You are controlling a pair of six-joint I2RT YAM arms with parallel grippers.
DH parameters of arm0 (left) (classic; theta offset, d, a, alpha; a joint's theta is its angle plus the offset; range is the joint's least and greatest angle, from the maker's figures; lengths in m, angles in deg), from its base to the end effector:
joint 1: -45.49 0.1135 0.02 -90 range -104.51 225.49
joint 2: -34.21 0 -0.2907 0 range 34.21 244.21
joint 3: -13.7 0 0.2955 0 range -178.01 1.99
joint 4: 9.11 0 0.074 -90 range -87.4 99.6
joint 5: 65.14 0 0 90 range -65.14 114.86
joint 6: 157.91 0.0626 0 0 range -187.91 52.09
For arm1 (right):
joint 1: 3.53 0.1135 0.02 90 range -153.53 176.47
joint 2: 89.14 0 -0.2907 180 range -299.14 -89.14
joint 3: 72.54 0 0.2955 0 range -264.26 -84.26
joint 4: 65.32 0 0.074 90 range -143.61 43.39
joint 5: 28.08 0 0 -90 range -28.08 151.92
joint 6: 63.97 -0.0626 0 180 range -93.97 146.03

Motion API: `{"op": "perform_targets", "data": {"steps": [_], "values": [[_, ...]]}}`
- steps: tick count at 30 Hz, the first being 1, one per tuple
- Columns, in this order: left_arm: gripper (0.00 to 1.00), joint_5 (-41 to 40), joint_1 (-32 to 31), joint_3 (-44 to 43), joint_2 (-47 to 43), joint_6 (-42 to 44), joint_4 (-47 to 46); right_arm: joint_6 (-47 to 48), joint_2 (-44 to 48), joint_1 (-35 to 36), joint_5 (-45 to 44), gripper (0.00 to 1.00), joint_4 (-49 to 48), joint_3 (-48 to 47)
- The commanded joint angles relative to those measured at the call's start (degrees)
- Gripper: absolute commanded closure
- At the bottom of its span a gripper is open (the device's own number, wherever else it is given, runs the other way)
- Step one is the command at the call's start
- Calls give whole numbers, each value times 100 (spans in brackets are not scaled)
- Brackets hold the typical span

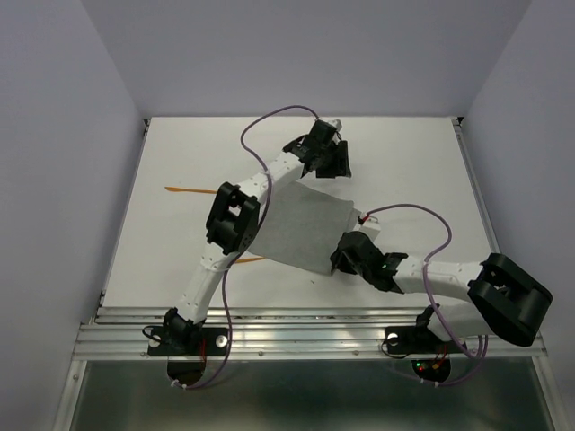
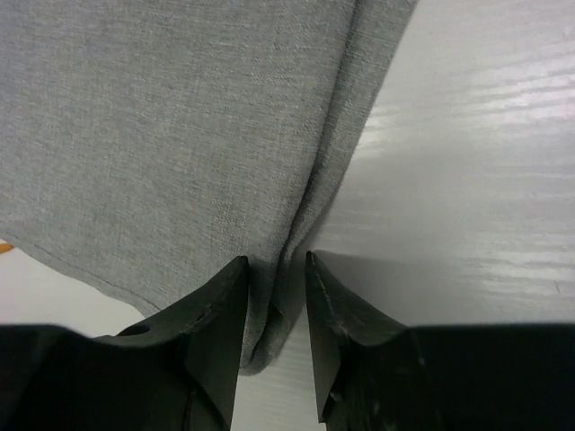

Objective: Fold the napkin into a case and place the utensils inside
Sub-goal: Turn over the upper triangle folded napkin at the center of the board, then smooth out the upper triangle-folded napkin at the center of the board.

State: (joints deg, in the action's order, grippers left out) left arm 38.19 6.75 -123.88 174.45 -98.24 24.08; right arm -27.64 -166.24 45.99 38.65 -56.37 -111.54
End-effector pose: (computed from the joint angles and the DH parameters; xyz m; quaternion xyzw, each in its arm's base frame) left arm 0.4964 -0.4168 0.2067 0.1175 0.8781 -0.3414 0.3138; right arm 0.1988 0.1948 0.1183 0.1068 0.9082 0.1644 0.3698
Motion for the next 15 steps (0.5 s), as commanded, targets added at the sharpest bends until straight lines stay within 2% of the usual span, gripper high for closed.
{"op": "perform_targets", "data": {"steps": [1,4,9,12,13,15], "values": [[36,-66,42,-421,-366,264,-302,-12,379,-65,103,59,715,250],[37,-215,51,-439,-603,422,-135,146,878,-319,51,57,1023,250],[44,-225,270,-255,-1016,536,-82,698,1548,-899,199,55,1445,-48],[57,-120,455,-211,-947,598,40,963,1418,-1425,480,55,1524,-373],[68,-32,577,-237,-885,650,189,1129,1339,-1540,698,55,1525,-600],[76,-5,683,-220,-771,686,330,1297,989,-1742,867,56,1525,-856]]}}
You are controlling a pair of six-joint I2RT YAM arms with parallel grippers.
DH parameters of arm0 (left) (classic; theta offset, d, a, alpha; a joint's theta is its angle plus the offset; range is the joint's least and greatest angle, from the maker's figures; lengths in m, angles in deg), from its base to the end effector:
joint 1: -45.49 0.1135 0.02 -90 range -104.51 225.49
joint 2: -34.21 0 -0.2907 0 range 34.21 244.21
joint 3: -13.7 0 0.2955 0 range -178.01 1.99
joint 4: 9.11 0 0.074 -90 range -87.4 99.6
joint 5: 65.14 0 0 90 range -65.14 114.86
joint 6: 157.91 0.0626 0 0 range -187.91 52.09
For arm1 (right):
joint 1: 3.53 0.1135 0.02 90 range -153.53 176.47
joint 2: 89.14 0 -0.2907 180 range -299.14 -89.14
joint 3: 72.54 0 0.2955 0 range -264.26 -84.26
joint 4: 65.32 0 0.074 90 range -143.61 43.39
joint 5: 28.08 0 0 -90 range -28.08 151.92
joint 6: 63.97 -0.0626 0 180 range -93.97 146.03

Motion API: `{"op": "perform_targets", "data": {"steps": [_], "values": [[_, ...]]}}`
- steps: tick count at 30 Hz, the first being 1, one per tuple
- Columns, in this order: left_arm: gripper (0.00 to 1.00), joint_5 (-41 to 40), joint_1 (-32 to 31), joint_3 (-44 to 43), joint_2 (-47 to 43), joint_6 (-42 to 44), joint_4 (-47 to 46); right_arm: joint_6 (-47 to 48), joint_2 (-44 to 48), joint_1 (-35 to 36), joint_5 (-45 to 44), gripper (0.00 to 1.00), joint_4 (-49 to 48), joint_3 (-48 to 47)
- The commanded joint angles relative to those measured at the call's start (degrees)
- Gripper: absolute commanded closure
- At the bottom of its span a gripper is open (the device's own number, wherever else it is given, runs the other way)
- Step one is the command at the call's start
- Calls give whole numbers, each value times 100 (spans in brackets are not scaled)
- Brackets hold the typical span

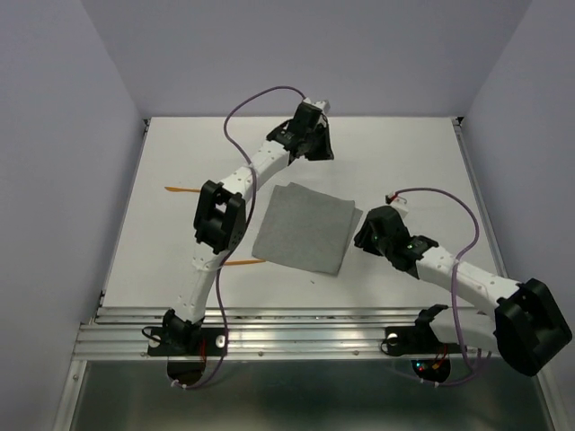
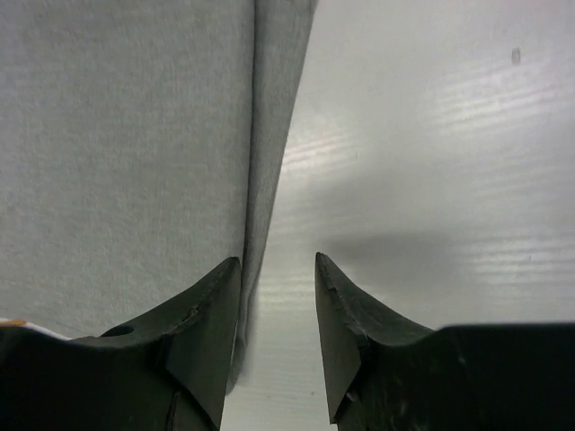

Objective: Fold the napkin into a case and place the utensils inside
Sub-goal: Smooth out the upper triangle-folded napkin at the center of the board.

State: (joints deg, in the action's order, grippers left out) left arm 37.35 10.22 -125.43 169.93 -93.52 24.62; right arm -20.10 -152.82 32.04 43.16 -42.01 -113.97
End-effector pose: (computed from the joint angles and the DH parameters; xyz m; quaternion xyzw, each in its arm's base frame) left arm 0.5145 -0.3805 0.2658 0.1265 0.8547 -0.3319 0.3786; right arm 0.2215 0.1337 0.1670 0.1454 0.9038 0.1299 0.3809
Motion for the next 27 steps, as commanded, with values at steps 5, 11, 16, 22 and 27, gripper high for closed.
{"op": "perform_targets", "data": {"steps": [5,11,16,22,27], "values": [[100,174,643,489,-274,372,294,860,-1093,-718,971,59,88,-1326],[100,359,898,806,-178,661,486,1009,-1603,-964,1156,59,71,-1572],[100,351,934,885,-169,820,654,1053,-1718,-1017,1182,59,71,-1581],[100,298,934,1244,-353,899,707,1053,-1771,-1069,1165,58,80,-1538],[100,184,943,1421,-476,1005,751,1071,-1744,-1131,1156,56,80,-1502]]}}
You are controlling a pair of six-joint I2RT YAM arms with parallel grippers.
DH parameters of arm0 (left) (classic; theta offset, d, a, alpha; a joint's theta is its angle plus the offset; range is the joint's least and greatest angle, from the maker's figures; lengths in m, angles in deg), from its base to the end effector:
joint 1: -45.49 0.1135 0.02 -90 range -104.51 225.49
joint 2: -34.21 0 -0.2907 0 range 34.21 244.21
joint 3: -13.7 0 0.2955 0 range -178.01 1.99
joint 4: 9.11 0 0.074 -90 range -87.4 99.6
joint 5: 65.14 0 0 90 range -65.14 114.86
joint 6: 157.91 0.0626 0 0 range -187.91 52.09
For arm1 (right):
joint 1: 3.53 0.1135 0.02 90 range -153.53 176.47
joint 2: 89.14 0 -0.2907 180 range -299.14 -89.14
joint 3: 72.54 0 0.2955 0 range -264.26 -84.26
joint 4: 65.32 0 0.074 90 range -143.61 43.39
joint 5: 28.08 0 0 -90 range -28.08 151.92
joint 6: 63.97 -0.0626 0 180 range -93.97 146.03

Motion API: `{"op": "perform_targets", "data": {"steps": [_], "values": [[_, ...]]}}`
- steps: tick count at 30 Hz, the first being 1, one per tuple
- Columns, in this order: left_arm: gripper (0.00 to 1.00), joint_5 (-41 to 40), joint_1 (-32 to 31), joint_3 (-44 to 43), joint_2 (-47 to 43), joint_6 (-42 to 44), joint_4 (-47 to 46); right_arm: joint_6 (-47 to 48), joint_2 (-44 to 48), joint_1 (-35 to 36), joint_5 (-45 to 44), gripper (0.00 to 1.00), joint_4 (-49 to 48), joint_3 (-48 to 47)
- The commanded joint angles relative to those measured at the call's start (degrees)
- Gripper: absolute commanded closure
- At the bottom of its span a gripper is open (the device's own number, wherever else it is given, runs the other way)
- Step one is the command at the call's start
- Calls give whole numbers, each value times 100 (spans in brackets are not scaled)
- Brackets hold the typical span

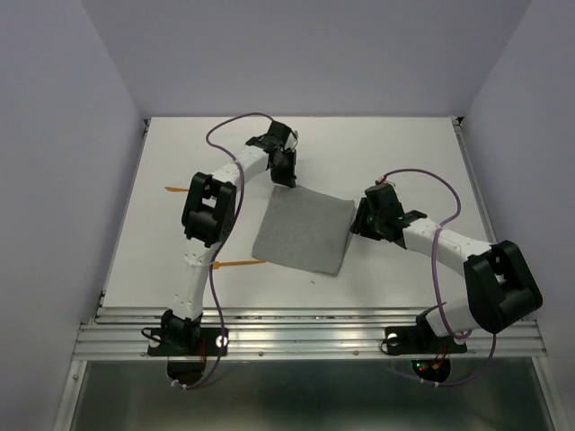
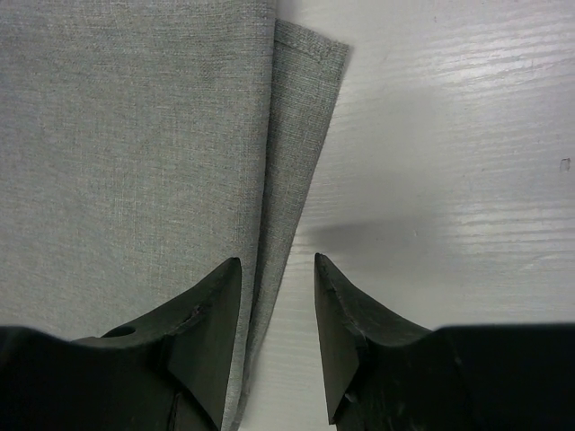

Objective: Fold the napkin into a case and place the utensils inside
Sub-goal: Smooth out the upper triangle-folded napkin at the center of the board.

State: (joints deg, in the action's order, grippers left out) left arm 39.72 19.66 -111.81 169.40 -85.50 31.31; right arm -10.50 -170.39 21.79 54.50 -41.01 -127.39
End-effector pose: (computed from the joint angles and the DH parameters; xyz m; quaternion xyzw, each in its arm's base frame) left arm 0.5365 -0.2775 0.1655 0.1110 0.9265 -0.2381 0.2694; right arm 0.2987 0.1324 0.1641 0.1134 0.9332 0.1201 0.3191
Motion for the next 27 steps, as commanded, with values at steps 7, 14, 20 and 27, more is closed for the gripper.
{"op": "perform_targets", "data": {"steps": [7,14,20,27], "values": [[100,-132,16,7,-362,159,117,103,74,-106,30,56,-30,-125],[100,-298,25,270,-819,150,-67,120,189,-159,-40,55,-21,-90],[100,-369,77,569,-977,141,-163,243,-118,-326,100,54,-65,-405],[100,-167,86,561,-846,115,-252,305,-663,-528,425,54,-188,-976]]}}
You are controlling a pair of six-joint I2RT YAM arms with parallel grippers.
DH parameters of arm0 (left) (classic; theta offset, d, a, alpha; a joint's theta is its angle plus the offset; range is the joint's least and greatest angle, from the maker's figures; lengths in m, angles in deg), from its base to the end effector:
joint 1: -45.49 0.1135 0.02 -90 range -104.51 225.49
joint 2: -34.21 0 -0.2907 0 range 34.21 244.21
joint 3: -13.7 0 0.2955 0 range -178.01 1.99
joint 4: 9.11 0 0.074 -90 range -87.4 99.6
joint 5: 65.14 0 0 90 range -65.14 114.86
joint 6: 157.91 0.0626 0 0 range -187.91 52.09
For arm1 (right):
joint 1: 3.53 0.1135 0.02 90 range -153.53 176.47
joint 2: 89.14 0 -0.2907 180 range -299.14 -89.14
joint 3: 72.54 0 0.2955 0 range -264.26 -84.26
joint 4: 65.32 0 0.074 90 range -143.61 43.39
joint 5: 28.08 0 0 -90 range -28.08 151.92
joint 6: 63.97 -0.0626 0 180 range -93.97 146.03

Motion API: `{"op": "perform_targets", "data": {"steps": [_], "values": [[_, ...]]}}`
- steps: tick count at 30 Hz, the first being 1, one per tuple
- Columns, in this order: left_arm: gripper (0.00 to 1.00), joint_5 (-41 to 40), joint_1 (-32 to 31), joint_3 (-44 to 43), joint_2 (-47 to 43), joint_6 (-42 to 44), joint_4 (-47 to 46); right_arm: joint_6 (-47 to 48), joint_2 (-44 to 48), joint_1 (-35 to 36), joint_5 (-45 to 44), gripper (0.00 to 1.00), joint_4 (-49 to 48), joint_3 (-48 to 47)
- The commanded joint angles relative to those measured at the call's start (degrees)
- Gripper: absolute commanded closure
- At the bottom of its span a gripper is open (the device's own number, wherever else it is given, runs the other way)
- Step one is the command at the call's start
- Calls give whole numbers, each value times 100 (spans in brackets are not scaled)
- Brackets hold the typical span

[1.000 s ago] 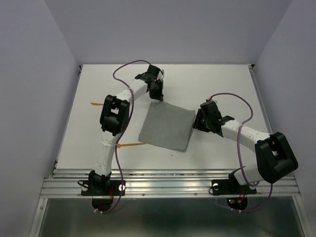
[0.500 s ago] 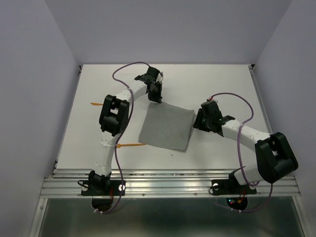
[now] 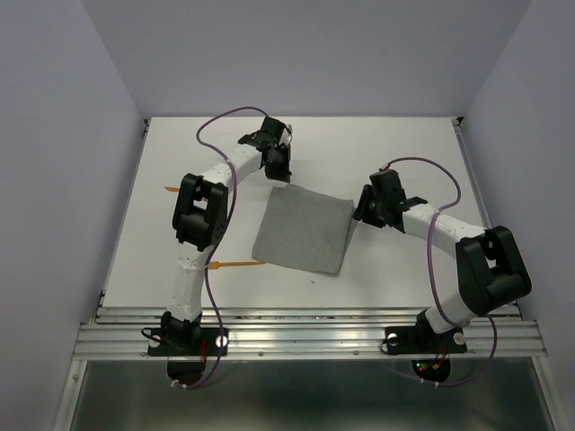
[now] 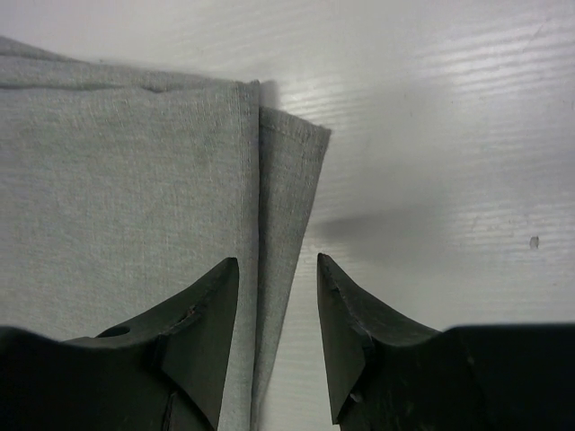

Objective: Fold the napkin into a case and place the utensils inside
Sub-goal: Smooth out the upper triangle-folded napkin at the center of the board.

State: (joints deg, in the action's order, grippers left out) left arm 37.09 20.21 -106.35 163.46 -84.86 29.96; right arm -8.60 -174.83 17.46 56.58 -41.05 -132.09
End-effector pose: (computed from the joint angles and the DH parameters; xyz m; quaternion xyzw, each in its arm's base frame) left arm 0.5239 -0.2621 0.1905 0.1053 0.9239 -0.2204 0.2945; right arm 0.3292 0.1200 0.1681 0.1273 0.9314 0.1191 0.3197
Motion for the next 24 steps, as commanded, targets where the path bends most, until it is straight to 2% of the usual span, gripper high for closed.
{"op": "perform_targets", "data": {"steps": [1,15,24], "values": [[100,139,32,-38,-225,51,-125,123,-264,-95,227,55,-210,-551],[100,377,23,-250,197,43,-72,62,-572,-95,332,54,-289,-657],[100,-71,23,-258,364,60,121,193,-765,-148,446,53,-289,-885]]}}
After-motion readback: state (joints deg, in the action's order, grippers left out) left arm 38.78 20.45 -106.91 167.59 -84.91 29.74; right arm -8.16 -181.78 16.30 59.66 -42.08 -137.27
